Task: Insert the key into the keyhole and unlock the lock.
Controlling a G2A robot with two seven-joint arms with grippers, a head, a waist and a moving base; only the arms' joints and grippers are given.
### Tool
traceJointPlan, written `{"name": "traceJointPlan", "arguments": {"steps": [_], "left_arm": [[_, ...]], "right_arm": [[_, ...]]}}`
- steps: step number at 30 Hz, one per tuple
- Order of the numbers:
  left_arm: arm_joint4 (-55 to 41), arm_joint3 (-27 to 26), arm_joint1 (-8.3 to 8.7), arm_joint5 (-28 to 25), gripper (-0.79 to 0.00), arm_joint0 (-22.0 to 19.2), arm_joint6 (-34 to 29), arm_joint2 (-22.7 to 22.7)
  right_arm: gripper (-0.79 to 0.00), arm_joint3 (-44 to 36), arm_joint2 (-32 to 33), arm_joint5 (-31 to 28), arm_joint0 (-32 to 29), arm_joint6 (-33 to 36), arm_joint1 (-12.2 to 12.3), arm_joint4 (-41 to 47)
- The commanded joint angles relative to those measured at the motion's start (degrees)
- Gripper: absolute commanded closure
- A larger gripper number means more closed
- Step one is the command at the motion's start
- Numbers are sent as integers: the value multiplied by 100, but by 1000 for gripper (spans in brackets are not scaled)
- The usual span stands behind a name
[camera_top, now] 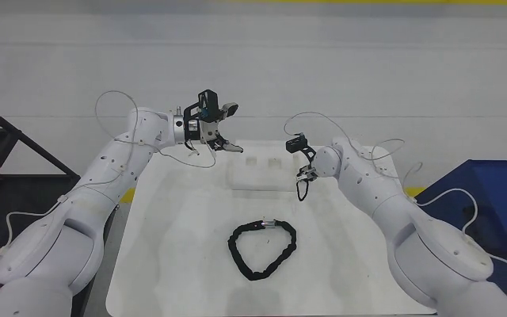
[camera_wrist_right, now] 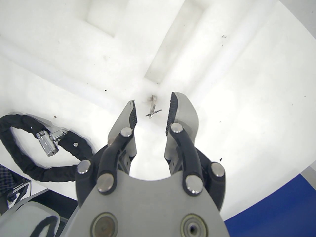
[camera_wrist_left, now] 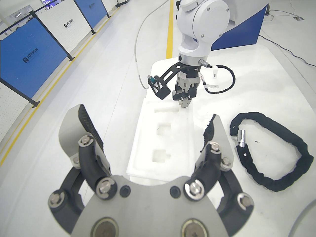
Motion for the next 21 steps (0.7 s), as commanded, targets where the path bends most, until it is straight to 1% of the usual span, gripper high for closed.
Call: {"name": "traceJointPlan", "arguments": {"steps": [1, 7, 11, 14, 17, 19, 21], "left_arm": [[0, 0, 0, 0, -785, 0, 0, 0], [0, 0, 0, 0, -785, 0, 0, 0], [0, 0, 0, 0, -785, 0, 0, 0], [0, 0, 0, 0, -785, 0, 0, 0], [0, 0, 0, 0, -785, 0, 0, 0], [0, 0, 0, 0, -785, 0, 0, 0], [0, 0, 0, 0, -785, 0, 0, 0]], "right_arm": [[-212, 44, 18, 1, -8, -38, -21, -12], [-139, 154, 59, 11, -19, -80, -90, -82], [-102, 230, 83, 21, -30, -94, -131, -134], [-89, 276, 102, 39, -42, -96, -163, -165], [-28, 326, 122, 45, -55, -108, -193, -196], [0, 363, 136, 42, -61, -123, -211, -215], [0, 398, 149, 52, -64, -117, -230, -237]]}}
